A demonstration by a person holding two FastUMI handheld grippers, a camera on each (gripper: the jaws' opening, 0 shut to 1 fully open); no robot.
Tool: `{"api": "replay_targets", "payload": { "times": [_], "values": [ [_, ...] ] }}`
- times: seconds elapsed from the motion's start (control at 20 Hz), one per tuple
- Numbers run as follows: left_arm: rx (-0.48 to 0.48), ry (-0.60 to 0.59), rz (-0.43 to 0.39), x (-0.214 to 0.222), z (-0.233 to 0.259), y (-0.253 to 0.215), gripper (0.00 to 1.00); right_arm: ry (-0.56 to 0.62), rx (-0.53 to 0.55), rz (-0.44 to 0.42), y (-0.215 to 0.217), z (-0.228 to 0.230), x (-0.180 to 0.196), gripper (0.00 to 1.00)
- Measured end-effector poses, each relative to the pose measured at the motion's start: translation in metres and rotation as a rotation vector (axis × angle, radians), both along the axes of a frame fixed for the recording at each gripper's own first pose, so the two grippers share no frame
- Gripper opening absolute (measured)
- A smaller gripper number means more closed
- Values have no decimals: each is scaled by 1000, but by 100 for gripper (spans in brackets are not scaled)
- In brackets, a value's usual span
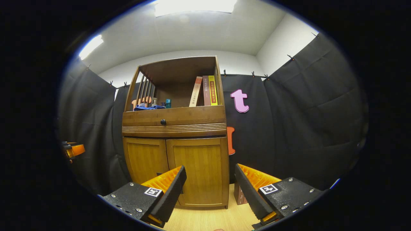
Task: Open the right door of the double-door shoe cabinet with the right hand, and open the left door with the left hand.
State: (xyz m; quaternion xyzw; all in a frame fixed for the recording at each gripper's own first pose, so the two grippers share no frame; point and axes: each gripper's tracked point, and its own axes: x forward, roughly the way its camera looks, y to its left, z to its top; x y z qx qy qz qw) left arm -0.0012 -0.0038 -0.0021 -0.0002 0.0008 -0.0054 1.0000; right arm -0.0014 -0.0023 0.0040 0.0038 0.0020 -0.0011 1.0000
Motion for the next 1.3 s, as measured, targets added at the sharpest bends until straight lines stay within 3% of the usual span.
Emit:
{"api": "replay_targets", "payload": {
  "times": [0.15, 0.55, 0.6, 1.05, 1.3],
  "values": [
    [-2, 0, -1, -1, -1, -1, 98, -1, -2, -4, -2, 1, -2, 100],
    [9, -2, -9, -3, -4, -4, 96, 21, 1, 3, 6, -26, 8, 100],
    [13, 0, -7, -3, -5, -3, 96, 25, 6, 9, 9, -31, 12, 94],
    [9, 9, 21, -3, -14, 12, 98, 57, -16, 44, 46, -92, 54, 94],
    [6, 14, 42, 1, -23, 26, 96, 65, -16, 110, 84, -132, 89, 94]
  ]
}}
